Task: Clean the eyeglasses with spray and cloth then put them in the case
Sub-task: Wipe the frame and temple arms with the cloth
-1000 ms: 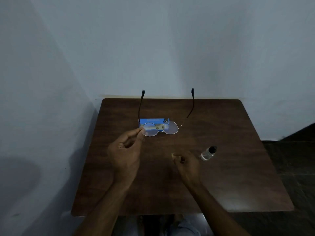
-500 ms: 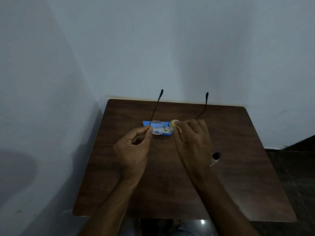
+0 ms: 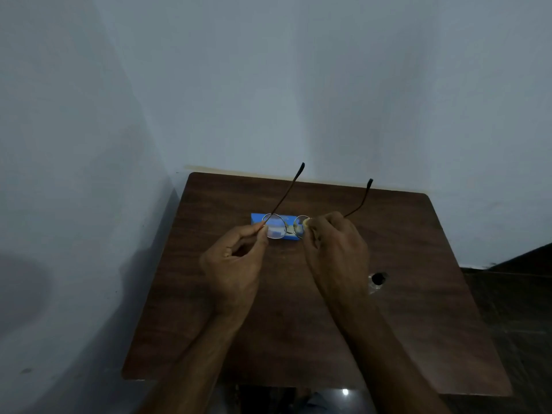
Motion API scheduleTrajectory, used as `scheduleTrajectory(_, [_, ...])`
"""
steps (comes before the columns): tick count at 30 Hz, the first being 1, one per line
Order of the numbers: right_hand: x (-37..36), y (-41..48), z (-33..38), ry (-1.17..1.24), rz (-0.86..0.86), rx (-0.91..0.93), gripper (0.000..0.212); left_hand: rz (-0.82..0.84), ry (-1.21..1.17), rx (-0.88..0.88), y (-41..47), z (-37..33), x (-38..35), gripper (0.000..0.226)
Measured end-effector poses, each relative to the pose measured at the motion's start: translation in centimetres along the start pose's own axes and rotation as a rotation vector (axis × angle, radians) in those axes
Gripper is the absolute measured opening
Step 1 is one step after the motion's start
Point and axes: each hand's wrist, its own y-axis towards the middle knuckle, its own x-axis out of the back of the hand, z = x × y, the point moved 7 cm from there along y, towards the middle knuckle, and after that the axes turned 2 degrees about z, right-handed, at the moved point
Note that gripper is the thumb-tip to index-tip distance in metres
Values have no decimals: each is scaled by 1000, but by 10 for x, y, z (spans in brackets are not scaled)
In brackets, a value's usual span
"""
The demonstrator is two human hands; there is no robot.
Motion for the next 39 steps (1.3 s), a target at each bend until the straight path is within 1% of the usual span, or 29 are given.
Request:
scheduleTrajectory(2, [3,5,0,-21,-17,-17,9,10,11,-18,-1,-2,-1,22])
scheduleTrajectory(4, [4,7,6,-20,2,14,15,15,13,-26,0,-2,-2,22])
scheduleTrajectory(5, [4,7,10,-10,17,39,14,13,14,-26,0,-2,-3,22])
scheduleTrajectory(7, [5,3,15,20,37,69,7,-4,26,-23,2,0,-2,22])
scheduleTrajectory(11, [7,1,10,-2,30,58,2,-29,-9,-20,3,-1,3,22])
scheduleTrajectory(16, [8,15,12,20,20,35,5,9,-38,-57,-1,-11,0,23])
scheduleTrajectory(21, [15,4,25,128,47,86,6,-43,-14,-23,-1,-5,3,22])
scheduleTrajectory(23, [17,0,21,114,44,68,4,-59,-24,-18,0,-6,4,22])
scheduleTrajectory(26, [19,4,14,50,28,44,9,-59,-63,-36,-1,-12,4,22])
scheduleTrajectory(28, [20,9,15,26,32,42,6,-44,-75,-46,-1,-14,2,21])
scheduleTrajectory(31, [26,8,24,71,30,80,3,-56,-47,-44,1,-15,3,20])
scheduleTrajectory(33, [28,0,29,99,29,94,6,-77,-35,-37,4,-15,5,20])
scheduleTrajectory(36, [26,-3,24,57,27,73,13,-86,-37,-36,6,-16,7,20])
scheduleTrajectory(39, [25,4,19,23,10,50,11,-70,-51,-70,5,-21,7,20])
